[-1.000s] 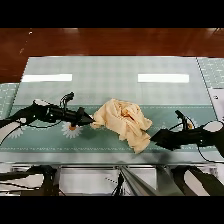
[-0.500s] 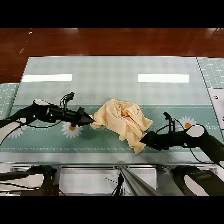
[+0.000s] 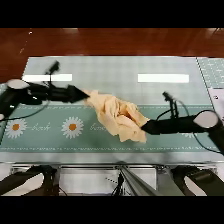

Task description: Fold the shirts.

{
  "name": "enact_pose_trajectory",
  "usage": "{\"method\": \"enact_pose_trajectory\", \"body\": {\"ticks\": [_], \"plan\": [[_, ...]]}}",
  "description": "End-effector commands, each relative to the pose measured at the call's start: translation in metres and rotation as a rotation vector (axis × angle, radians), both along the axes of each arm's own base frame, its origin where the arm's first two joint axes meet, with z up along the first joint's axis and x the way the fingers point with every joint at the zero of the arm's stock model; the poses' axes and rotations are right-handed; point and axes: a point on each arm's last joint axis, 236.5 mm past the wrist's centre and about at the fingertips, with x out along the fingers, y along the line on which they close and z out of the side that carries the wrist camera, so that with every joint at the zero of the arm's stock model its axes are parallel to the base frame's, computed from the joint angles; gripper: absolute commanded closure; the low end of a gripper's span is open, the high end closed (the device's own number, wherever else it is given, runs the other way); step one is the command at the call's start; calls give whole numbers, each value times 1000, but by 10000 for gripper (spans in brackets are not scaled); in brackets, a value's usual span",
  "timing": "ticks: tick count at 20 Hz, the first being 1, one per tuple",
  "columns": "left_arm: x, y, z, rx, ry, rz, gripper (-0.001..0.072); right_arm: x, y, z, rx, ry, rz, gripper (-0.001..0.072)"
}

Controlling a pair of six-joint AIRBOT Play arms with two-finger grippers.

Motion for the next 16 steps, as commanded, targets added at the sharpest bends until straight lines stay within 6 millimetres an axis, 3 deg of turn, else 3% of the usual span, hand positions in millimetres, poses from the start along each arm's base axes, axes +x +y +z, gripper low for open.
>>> {"method": "enact_pose_trajectory", "body": {"ticks": [1, 3, 5, 6, 8, 10, 16], "plan": [[12, 37, 147, -3, -369, 134, 686, 25, -34, 102, -162, -314, 6, 685], [-3, 67, 233, 25, -591, 237, 687, 46, -76, 188, -269, -574, -158, 685], [-33, 86, 303, 75, -793, 315, 687, 48, -113, 267, -314, -776, -326, 686], [-50, 90, 331, 104, -883, 345, 687, 43, -124, 297, -313, -840, -380, 686], [-81, 93, 369, 159, -996, 400, 687, 31, -130, 341, -283, -934, -420, 686], [-108, 89, 384, 233, -1043, 414, 687, 22, -133, 374, -256, -1010, -445, 686], [-175, 67, 388, 392, -1053, 364, 687, -18, -150, 455, -206, -1202, -520, 686]]}}
